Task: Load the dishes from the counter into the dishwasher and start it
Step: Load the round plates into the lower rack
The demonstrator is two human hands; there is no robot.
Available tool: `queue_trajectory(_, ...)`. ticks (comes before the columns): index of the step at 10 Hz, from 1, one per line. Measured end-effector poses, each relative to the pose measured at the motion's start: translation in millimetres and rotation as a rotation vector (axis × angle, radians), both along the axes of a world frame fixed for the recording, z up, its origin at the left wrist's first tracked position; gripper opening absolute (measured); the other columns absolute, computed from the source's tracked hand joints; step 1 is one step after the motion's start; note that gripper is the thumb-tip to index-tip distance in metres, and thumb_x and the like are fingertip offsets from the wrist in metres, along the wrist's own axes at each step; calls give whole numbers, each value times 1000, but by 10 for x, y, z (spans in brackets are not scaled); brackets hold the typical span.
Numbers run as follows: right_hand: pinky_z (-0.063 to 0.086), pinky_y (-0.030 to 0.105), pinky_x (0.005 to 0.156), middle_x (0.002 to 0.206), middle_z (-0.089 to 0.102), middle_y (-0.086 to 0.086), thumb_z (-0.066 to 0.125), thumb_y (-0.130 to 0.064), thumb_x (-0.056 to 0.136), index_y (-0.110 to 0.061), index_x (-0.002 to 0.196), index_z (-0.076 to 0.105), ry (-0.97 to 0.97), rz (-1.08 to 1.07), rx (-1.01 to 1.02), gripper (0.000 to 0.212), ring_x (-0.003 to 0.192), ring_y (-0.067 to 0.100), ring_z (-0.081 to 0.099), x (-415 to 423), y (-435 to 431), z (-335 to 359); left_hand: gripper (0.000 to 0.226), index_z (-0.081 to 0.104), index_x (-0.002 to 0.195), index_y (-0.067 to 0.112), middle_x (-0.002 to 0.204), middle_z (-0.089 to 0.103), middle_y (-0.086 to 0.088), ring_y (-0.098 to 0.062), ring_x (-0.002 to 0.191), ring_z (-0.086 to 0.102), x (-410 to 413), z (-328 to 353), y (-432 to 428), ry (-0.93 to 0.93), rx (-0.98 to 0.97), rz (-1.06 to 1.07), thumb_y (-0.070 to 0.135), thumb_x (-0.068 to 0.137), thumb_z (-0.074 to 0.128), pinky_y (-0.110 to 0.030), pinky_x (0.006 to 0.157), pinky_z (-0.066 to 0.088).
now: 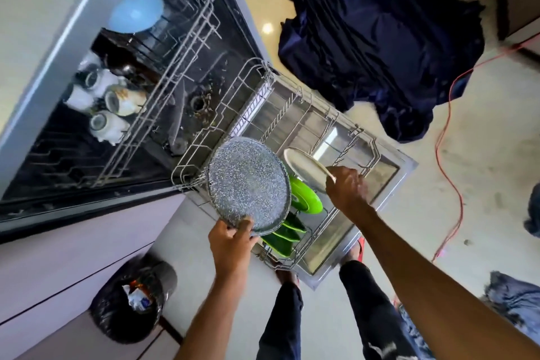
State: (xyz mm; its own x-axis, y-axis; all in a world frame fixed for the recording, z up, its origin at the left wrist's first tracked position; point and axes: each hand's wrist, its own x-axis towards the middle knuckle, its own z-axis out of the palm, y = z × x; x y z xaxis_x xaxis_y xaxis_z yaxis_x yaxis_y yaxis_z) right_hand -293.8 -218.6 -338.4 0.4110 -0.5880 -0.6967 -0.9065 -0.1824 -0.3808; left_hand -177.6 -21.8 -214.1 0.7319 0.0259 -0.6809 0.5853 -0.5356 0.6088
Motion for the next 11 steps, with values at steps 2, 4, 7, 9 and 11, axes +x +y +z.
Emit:
queue_trajectory(2,51,46,88,110,68,12,44,-27,99,-19,117,66,8,129,-50,29,102,36,63,91,32,-250,20,61,106,4,88,68,-3,-14,79,65,9,-95,-94,31,-10,38,-10,92,61,-33,69,62)
queue_trajectory(4,55,37,84,114,66,14,47,-34,104,-13,120,62,-33,229,-88,30,97,29,66,9,83,-597,24,61,113,3,95,69,0,-9,85,65,50,-137,-172,48,-25,58,-10,92,62,-47,87,56)
queue_trajectory(7,47,41,103,129,66,11,53,-59,96,-13,128,64,-185,-98,51,57,117,29,62,92,-214,-258,28,64,112,10,109,72,-2,-18,103,69,158,-79,-377,111,-149,66,-5,89,67,-40,79,63)
queue_trajectory(9,55,46,90,98,73,3,74,-47,86,-9,108,66,-601,-570,732,45,91,21,69,193,-699,184,24,59,115,8,120,67,-11,-25,117,66,239,-313,-859,334,-374,-22,8,92,68,-42,89,59)
queue_trajectory(11,49,11,71,96,69,-3,67,-15,93,-15,113,63,-663,-509,59,21,81,7,63,208,-1206,197,38,55,132,8,126,65,-10,-17,106,66,234,-859,-1165,91,6,-555,30,101,58,-35,91,58)
